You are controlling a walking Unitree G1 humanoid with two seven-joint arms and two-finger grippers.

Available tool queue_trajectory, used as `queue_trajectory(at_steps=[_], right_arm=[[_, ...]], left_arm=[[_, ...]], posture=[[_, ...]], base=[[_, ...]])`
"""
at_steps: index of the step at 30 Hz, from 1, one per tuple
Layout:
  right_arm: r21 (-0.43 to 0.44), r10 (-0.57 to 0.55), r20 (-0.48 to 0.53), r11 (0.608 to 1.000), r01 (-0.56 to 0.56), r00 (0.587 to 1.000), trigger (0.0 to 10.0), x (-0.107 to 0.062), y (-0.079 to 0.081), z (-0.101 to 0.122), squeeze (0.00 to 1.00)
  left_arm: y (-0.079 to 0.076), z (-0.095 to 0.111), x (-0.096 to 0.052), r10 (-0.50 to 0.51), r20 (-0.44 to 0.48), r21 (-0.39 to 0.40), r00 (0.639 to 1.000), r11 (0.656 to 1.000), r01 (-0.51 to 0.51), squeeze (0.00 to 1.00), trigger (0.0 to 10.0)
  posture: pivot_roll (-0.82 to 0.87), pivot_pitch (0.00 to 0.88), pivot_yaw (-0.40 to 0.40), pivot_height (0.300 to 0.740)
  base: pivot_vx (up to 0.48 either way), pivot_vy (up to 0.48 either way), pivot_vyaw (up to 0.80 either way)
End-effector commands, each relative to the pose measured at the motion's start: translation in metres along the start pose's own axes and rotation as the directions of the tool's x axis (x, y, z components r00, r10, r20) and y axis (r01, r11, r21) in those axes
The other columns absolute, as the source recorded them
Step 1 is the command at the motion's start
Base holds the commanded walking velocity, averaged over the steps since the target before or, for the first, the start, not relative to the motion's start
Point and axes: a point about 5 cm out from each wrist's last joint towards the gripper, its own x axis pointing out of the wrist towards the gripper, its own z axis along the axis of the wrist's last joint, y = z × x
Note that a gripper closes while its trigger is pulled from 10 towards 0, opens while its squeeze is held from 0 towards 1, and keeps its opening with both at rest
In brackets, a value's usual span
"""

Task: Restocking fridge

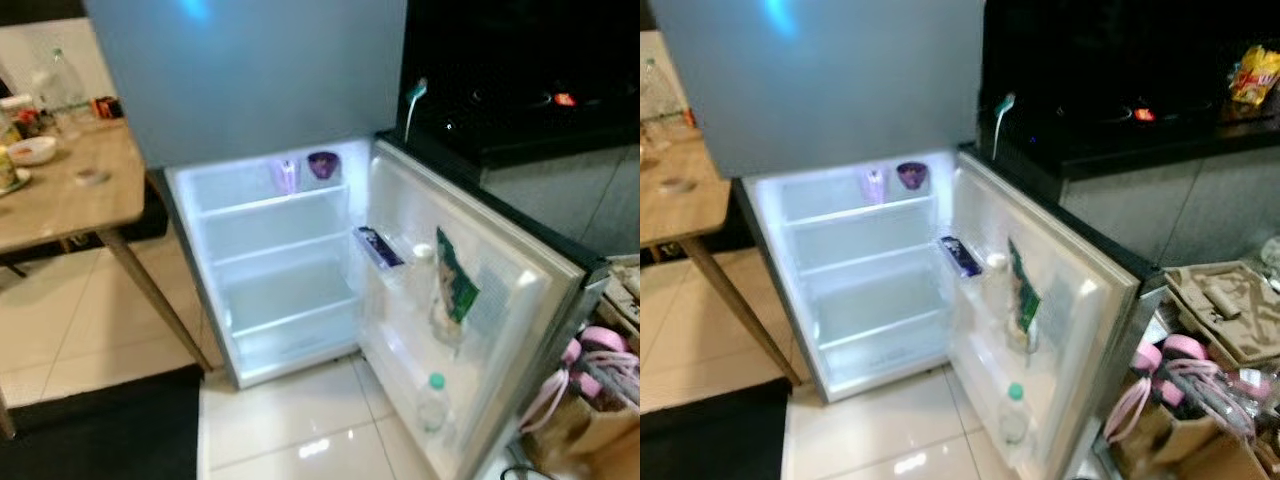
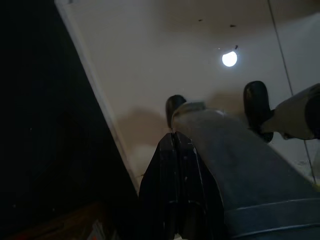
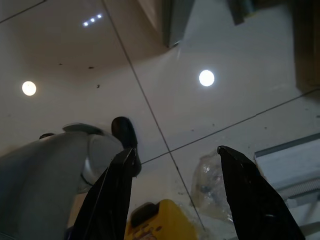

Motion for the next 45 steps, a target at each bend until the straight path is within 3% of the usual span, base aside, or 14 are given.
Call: queue_trajectory(at_steps=[1, 9, 11, 13, 14, 16, 19, 24, 26, 27, 29, 31, 33, 45], right_arm=[[0.007, 0.004, -0.012, 1.000, -0.004, 1.000, 10.0, 0.000, 0.003, -0.004, 0.00], [0.027, -0.064, 0.026, 0.998, 0.064, 0.998, 10.0, 0.000, -0.007, 0.007, 0.00], [0.081, -0.146, 0.067, 0.987, 0.140, 0.987, 10.0, -0.002, -0.021, 0.020, 0.00], [0.112, -0.289, 0.125, 0.955, 0.276, 0.949, 10.0, -0.007, -0.047, 0.045, 0.00], [0.112, -0.289, 0.125, 0.955, 0.276, 0.949, 10.0, -0.007, -0.047, 0.045, 0.00], [0.135, -0.373, 0.177, 0.926, 0.353, 0.911, 10.0, -0.013, -0.065, 0.066, 0.00], [0.236, -0.431, 0.290, 0.898, 0.372, 0.855, 10.0, -0.023, -0.083, 0.107, 0.00], [0.302, -0.465, 0.353, 0.878, 0.371, 0.812, 10.0, -0.031, -0.092, 0.133, 0.00], [0.339, -0.485, 0.417, 0.868, 0.363, 0.769, 10.0, -0.040, -0.097, 0.159, 0.00], [0.339, -0.485, 0.417, 0.868, 0.363, 0.769, 10.0, -0.040, -0.097, 0.159, 0.00], [0.368, -0.461, 0.500, 0.880, 0.302, 0.733, 10.0, -0.048, -0.092, 0.189, 0.00], [0.368, -0.447, 0.518, 0.886, 0.282, 0.729, 10.0, -0.049, -0.089, 0.194, 0.00], [0.371, -0.371, 0.588, 0.913, 0.168, 0.719, 10.0, -0.051, -0.078, 0.211, 0.00], [0.265, -0.128, 0.748, 0.957, -0.116, 0.652, 10.0, -0.061, -0.055, 0.246, 0.00]], left_arm=[[0.003, -0.005, -0.001, 0.010, -0.018, -0.003, 1.000, 1.000, -0.010, 0.00, 10.0], [0.003, -0.005, -0.001, 0.011, -0.018, -0.005, 1.000, 1.000, -0.011, 0.00, 10.0], [0.004, -0.004, -0.001, 0.010, -0.016, -0.005, 1.000, 1.000, -0.010, 0.00, 10.0], [0.004, -0.005, -0.001, 0.009, -0.017, -0.008, 1.000, 1.000, -0.010, 0.00, 10.0], [0.004, -0.005, -0.001, 0.009, -0.017, -0.008, 1.000, 1.000, -0.010, 0.00, 10.0], [0.004, -0.005, -0.001, 0.008, -0.018, -0.010, 1.000, 1.000, -0.008, 0.00, 10.0], [0.003, -0.006, -0.002, 0.004, -0.018, -0.025, 1.000, 1.000, -0.004, 0.00, 10.0], [0.003, -0.006, -0.001, 0.000, -0.017, -0.028, 1.000, 1.000, 0.000, 0.00, 10.0], [0.002, -0.006, -0.001, -0.003, -0.016, -0.032, 1.000, 0.999, 0.002, 0.00, 10.0], [0.002, -0.006, -0.001, -0.003, -0.016, -0.032, 1.000, 0.999, 0.002, 0.00, 10.0], [0.002, -0.005, -0.001, -0.007, -0.013, -0.035, 1.000, 0.999, 0.007, 0.00, 10.0], [0.002, -0.005, -0.001, -0.008, -0.013, -0.035, 1.000, 0.999, 0.007, 0.00, 10.0], [0.001, -0.005, -0.001, -0.008, -0.010, -0.038, 1.000, 0.999, 0.008, 0.00, 10.0], [0.000, -0.005, -0.001, -0.014, -0.010, -0.042, 1.000, 0.999, 0.014, 0.00, 10.0]], posture=[[-0.12, 0.000, 0.020, 0.740], [-0.12, 0.000, 0.022, 0.740], [-0.11, 0.000, 0.022, 0.740], [-0.11, 0.000, 0.022, 0.740], [-0.11, 0.000, 0.022, 0.740], [-0.12, 0.000, 0.022, 0.740], [-0.12, 0.000, 0.022, 0.740], [-0.12, 0.000, 0.022, 0.740], [-0.12, 0.000, 0.022, 0.740], [-0.12, 0.000, 0.022, 0.740], [-0.11, 0.000, 0.017, 0.740], [-0.11, 0.000, 0.017, 0.740], [-0.11, 0.000, 0.016, 0.740], [-0.10, 0.000, 0.015, 0.740]], base=[[0.000, 0.000, 0.00], [0.000, 0.000, 0.00], [0.000, 0.000, 0.00], [0.000, 0.000, 0.00], [0.000, 0.000, 0.00], [0.000, 0.000, 0.00], [0.000, 0.000, 0.00], [0.000, 0.000, 0.00], [0.000, 0.000, 0.00], [0.000, 0.000, 0.00], [0.000, 0.000, 0.00], [0.000, 0.000, 0.00], [0.000, 0.000, 0.00], [0.000, 0.000, 0.00]])
